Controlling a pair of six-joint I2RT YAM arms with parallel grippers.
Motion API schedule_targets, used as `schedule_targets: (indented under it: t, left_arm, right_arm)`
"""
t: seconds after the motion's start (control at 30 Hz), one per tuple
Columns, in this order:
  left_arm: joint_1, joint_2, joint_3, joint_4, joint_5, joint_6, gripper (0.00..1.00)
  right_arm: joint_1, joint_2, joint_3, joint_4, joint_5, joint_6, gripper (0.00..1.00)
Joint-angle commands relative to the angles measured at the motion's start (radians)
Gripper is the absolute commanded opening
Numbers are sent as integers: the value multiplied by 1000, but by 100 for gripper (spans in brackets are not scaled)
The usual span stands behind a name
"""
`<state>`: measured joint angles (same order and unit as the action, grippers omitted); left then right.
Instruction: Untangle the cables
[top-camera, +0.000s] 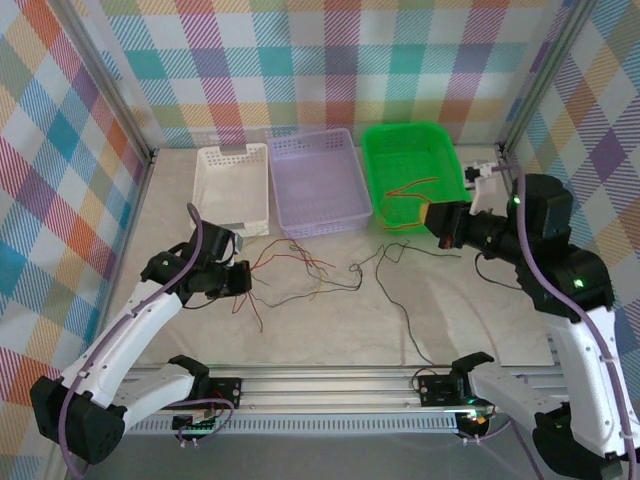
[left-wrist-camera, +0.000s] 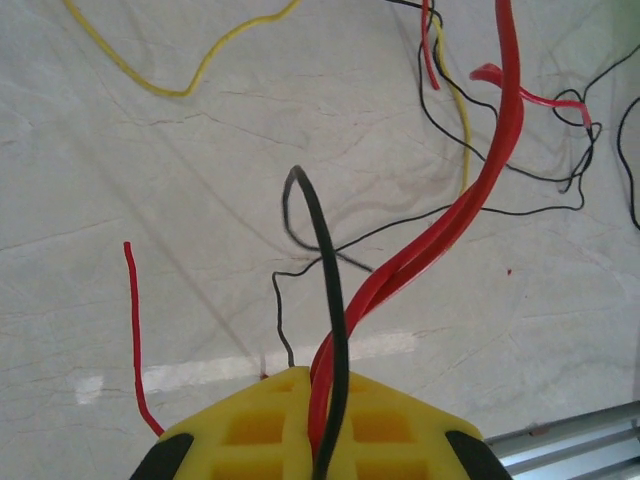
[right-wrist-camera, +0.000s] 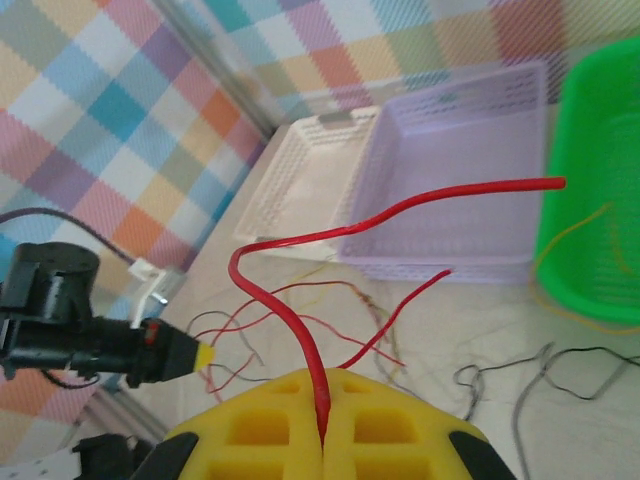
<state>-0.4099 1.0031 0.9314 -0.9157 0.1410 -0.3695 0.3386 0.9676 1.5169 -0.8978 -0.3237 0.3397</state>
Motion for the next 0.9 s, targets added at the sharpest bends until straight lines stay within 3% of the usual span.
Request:
schedule_targets:
  t: [0.0,0.2,0.43,0.87]
  left_arm:
    - [8,-23,-17,35,44,7,0]
    - [4,-25,-28,57,75,9,0]
    - [2,-37,-34,71,95,14,0]
    - [-1,-39,-40,83,114,15,0]
  right_arm:
    - [-8,90,-27,124,-147,46,0]
    - [-3,304,-17,287,-219,52,0]
    - [28,557,91,346,-213,33,0]
    - [59,978,406,271,-79,-27,0]
